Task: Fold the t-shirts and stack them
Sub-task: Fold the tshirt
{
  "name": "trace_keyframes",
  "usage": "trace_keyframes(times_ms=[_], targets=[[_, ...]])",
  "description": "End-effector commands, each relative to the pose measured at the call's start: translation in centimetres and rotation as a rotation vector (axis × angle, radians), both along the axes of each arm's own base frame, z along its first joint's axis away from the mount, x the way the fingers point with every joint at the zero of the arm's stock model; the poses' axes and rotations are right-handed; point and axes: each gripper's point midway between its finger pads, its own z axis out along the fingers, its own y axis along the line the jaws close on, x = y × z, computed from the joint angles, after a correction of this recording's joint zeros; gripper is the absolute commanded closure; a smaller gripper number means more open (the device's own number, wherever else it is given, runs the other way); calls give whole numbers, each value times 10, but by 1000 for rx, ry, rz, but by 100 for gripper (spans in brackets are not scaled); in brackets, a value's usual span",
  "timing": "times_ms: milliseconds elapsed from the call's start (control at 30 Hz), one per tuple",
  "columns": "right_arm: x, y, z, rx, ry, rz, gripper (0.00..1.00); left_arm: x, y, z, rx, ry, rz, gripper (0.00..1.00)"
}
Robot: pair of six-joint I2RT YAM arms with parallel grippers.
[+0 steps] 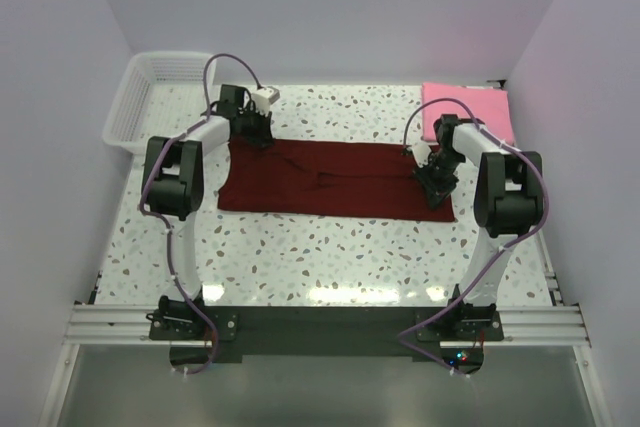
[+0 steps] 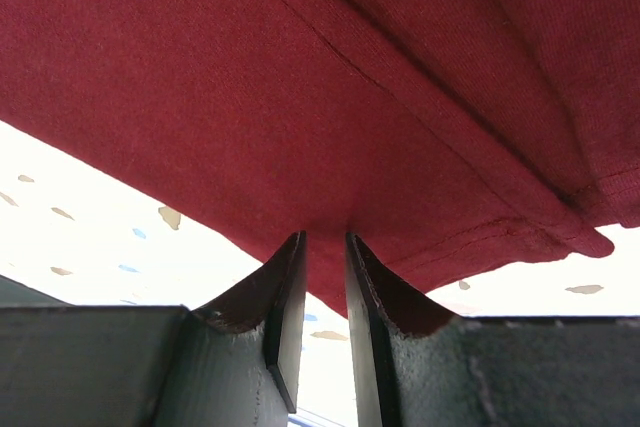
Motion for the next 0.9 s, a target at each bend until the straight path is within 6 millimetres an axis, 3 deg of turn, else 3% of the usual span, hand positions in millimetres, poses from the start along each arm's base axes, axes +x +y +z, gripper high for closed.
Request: trace_keyframes(times_ms=[0, 467, 867], targets=[[2, -3, 0, -17, -6, -5, 74, 23, 2, 39, -20, -122, 7, 100], [1, -5, 0, -27, -3, -1, 75, 28, 34, 46, 63, -185, 107, 100], [3, -5, 0, -26, -5, -1, 75, 26, 44, 42, 112, -186, 145, 100]])
